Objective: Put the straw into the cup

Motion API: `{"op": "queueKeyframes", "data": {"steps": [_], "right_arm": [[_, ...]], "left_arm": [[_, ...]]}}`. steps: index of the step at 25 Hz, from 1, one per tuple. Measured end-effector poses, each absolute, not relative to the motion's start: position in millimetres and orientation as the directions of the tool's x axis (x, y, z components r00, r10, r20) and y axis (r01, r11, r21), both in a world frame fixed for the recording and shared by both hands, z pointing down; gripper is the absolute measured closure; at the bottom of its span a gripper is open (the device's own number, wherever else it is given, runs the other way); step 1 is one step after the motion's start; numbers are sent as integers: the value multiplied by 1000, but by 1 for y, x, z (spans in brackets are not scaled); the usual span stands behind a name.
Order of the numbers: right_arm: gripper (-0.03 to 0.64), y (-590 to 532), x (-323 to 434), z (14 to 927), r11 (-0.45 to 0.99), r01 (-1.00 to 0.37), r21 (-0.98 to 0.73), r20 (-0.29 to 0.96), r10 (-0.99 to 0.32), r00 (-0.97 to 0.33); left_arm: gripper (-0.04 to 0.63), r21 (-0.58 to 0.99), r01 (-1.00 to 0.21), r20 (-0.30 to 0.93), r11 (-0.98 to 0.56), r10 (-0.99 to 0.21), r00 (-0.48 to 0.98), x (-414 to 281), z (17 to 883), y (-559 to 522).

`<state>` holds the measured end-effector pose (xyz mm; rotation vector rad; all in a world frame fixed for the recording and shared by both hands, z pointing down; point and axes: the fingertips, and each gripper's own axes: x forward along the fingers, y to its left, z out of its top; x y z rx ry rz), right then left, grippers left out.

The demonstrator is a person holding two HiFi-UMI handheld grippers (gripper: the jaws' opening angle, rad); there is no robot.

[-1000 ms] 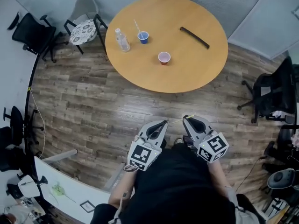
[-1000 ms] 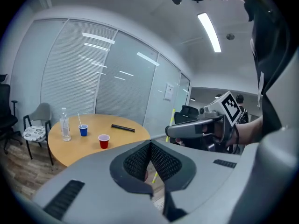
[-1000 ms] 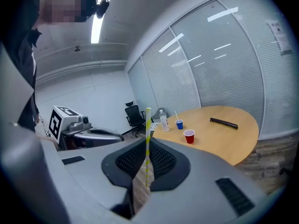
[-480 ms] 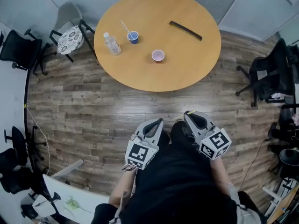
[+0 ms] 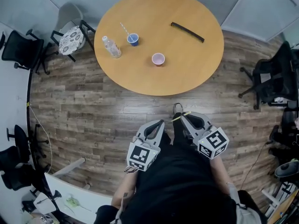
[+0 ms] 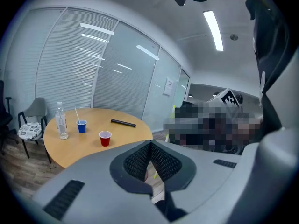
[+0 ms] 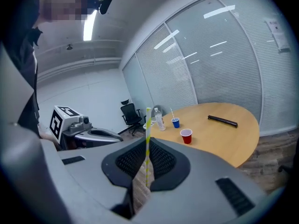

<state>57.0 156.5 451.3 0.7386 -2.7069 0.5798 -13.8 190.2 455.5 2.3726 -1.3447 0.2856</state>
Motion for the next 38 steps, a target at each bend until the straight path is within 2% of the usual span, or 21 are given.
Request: {"op": "queueKeyframes", "data": {"steps": [5, 16, 25, 31, 38], "right_arm": [[584, 129, 56, 445, 828, -470, -304, 335, -369, -867], [584, 45, 70, 445, 858, -389, -336, 292, -298, -909], [584, -3, 82, 453, 882, -276, -382, 289, -170, -942], [584, -12, 65, 456, 891, -219, -398, 268, -115, -957], [584, -15, 48, 457, 890, -222, -399, 268, -118, -956]], "left_arm": [[584, 258, -867, 373, -427, -784, 497, -1, 454, 165], [584, 159, -913, 366, -375, -837, 407, 28, 441, 79], [584, 181, -955, 412, -236, -863, 291, 47, 452, 38], [584, 164, -971, 440, -175, -868, 231, 31, 455, 40], [584, 189, -965, 448, -182, -859, 250, 16, 461, 34]]}}
